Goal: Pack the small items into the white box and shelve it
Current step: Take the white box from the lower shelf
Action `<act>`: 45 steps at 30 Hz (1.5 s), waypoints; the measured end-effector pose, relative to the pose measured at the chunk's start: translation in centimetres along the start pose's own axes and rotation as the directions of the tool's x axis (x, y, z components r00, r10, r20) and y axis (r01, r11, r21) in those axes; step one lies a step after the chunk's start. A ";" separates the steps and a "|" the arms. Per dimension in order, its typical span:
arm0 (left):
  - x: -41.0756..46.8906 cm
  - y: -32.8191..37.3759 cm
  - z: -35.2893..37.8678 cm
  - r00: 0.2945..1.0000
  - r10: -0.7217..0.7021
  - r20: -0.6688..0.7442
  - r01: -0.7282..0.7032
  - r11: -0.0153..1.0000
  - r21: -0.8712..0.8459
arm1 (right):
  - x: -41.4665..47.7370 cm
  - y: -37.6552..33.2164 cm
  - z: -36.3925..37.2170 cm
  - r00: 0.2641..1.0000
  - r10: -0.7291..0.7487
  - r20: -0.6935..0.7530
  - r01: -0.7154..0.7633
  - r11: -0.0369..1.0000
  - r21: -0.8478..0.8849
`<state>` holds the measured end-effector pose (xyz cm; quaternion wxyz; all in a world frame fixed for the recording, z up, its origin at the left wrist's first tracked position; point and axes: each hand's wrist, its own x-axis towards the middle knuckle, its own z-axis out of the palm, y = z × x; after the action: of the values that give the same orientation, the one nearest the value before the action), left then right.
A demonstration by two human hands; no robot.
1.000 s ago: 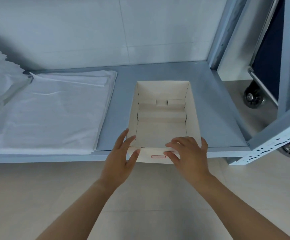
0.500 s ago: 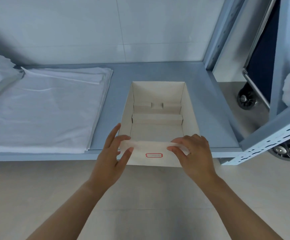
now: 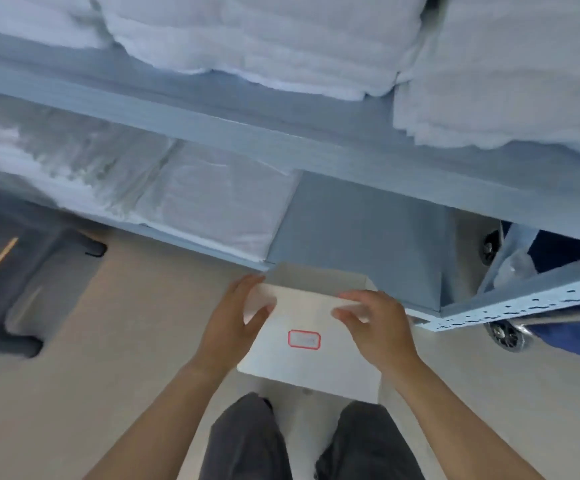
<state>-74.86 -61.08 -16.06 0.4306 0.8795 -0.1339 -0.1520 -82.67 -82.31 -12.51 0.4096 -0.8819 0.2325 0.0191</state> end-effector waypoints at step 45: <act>-72.7 -3.6 -57.3 0.099 -0.509 -0.855 0.859 0.478 -0.185 | -49.3 -70.7 32.3 -0.019 -0.862 0.507 0.799 0.292 0.526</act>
<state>-119.27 8.79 25.53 0.1371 0.8466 0.4984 0.1265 -91.45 0.11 27.53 0.4249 -0.7308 -0.5227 0.1103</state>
